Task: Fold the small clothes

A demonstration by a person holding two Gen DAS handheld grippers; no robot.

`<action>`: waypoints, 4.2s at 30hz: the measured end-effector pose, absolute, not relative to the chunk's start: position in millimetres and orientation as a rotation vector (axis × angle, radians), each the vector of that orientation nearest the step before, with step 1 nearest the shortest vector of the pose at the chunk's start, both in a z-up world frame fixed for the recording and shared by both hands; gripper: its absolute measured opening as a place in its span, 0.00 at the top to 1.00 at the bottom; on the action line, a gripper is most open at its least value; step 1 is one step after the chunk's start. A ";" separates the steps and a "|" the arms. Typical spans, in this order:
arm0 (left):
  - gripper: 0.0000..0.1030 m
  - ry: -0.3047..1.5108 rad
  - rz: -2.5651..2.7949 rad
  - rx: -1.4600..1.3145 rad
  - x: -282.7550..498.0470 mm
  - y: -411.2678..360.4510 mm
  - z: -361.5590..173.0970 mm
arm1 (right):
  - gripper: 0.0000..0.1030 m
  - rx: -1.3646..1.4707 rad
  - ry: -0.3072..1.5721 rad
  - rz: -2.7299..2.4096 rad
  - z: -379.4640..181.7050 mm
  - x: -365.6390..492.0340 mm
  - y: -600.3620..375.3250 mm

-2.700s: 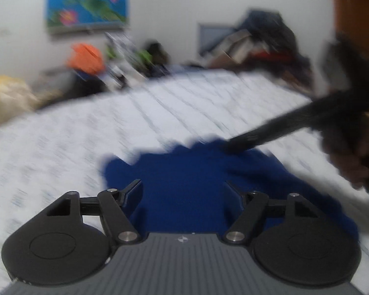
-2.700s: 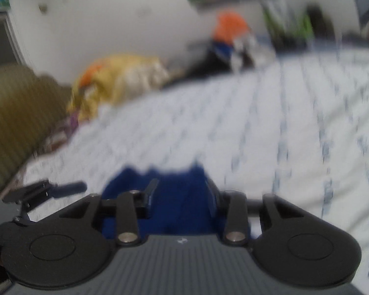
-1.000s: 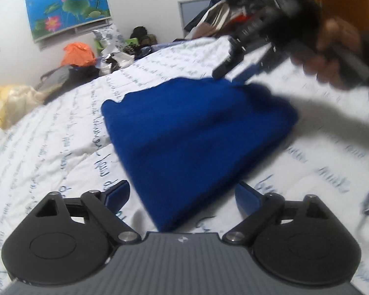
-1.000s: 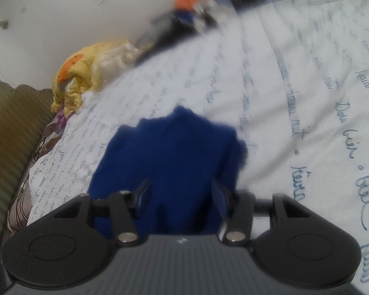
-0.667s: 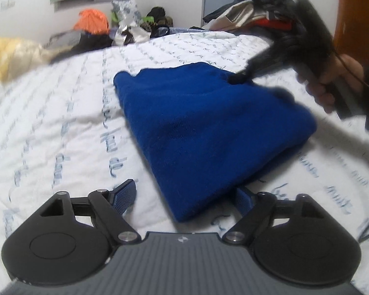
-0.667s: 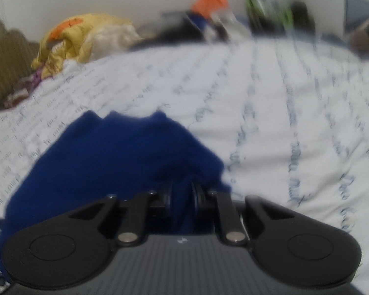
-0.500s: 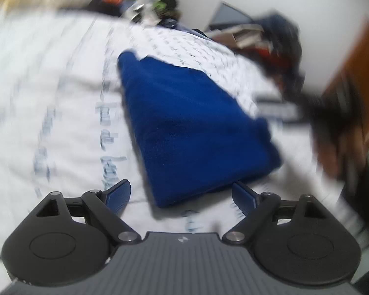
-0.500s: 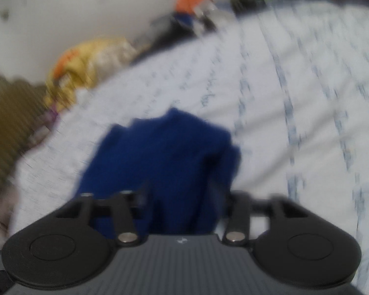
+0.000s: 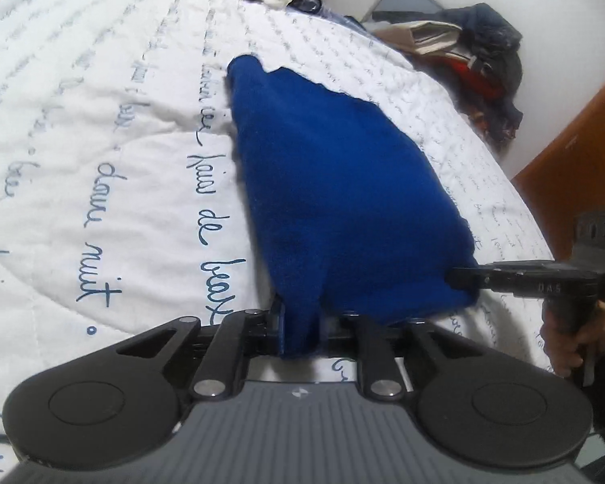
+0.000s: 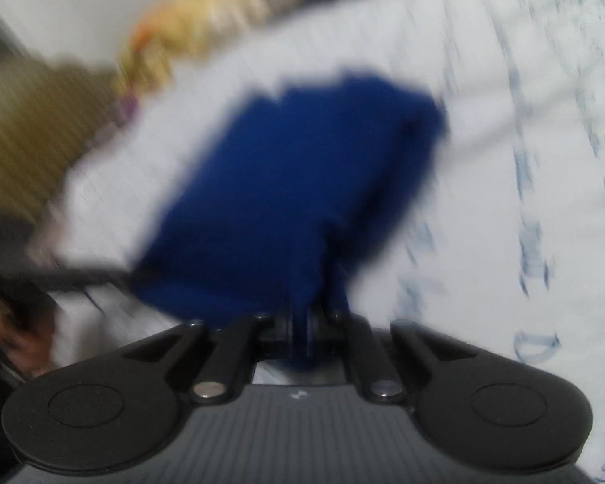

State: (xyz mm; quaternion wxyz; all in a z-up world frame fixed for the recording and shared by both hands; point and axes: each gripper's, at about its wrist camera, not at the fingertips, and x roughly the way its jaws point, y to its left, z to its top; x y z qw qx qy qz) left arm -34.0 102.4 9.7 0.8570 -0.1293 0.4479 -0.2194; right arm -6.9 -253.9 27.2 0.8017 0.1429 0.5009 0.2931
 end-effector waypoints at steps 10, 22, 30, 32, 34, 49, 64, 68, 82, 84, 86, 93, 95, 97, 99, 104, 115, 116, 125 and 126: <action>0.13 0.767 -0.369 -0.229 46.3 82.9 35.7 | 0.11 0.431 0.970 0.459 36.3 89.8 -275.0; 0.79 0.457 -0.243 0.199 99.2 26.6 25.1 | 0.92 -0.068 0.723 0.565 32.2 131.5 -193.2; 0.64 0.531 -0.137 0.227 92.0 34.0 20.2 | 0.53 -0.200 0.668 0.417 24.2 129.0 -180.1; 0.58 0.493 -0.158 0.147 74.7 39.3 38.3 | 0.51 -0.045 0.618 0.385 46.9 113.2 -202.6; 0.45 0.512 -0.263 0.042 63.4 35.2 51.2 | 0.50 0.101 0.586 0.446 63.6 95.0 -214.2; 0.29 0.646 -0.328 0.030 69.9 10.9 11.0 | 0.52 0.239 0.837 0.474 41.5 99.3 -198.3; 0.28 0.633 -0.306 0.065 75.8 5.0 3.0 | 0.43 0.303 0.835 0.507 10.4 80.0 -205.3; 0.21 0.609 -0.295 -0.003 39.4 19.9 22.4 | 0.41 0.480 0.886 0.464 36.0 70.1 -223.8; 0.00 0.688 -0.170 -0.025 -106.9 35.7 -3.1 | 0.04 -0.036 0.810 0.344 25.4 -111.1 -191.7; 0.00 0.670 -0.161 -0.003 -112.0 32.6 -4.6 | 0.02 -0.088 0.791 0.311 23.9 -114.8 -181.4; 0.00 0.669 -0.138 -0.025 -112.8 34.7 -4.3 | 0.00 -0.062 0.811 0.278 24.6 -108.0 -177.1; 0.00 0.692 -0.100 0.052 -110.1 23.6 -7.7 | 0.00 -0.037 0.797 0.168 18.5 -101.0 -163.8; 0.00 0.694 -0.104 0.048 -108.2 25.8 -7.7 | 0.00 -0.033 0.795 0.171 17.3 -101.3 -165.1; 0.00 0.698 -0.105 0.048 -105.8 26.6 -7.2 | 0.00 -0.034 0.793 0.173 17.3 -102.8 -165.6; 0.00 0.698 -0.107 0.048 -105.0 27.0 -7.4 | 0.00 -0.034 0.792 0.172 17.0 -102.3 -165.5; 0.00 0.690 -0.094 0.047 -106.3 25.8 -8.4 | 0.00 -0.030 0.789 0.166 17.2 -104.9 -166.3; 0.00 0.688 -0.100 0.046 -104.2 26.0 -7.9 | 0.00 -0.031 0.791 0.166 18.0 -104.5 -167.2; 0.00 0.688 -0.100 0.046 -104.1 26.3 -7.9 | 0.00 -0.031 0.790 0.166 18.0 -104.4 -167.4; 0.00 0.688 -0.100 0.046 -104.4 25.5 -7.9 | 0.00 -0.031 0.791 0.167 18.3 -104.8 -167.0; 0.00 0.688 -0.100 0.046 -104.5 25.4 -8.0 | 0.00 -0.031 0.791 0.166 18.4 -104.7 -166.9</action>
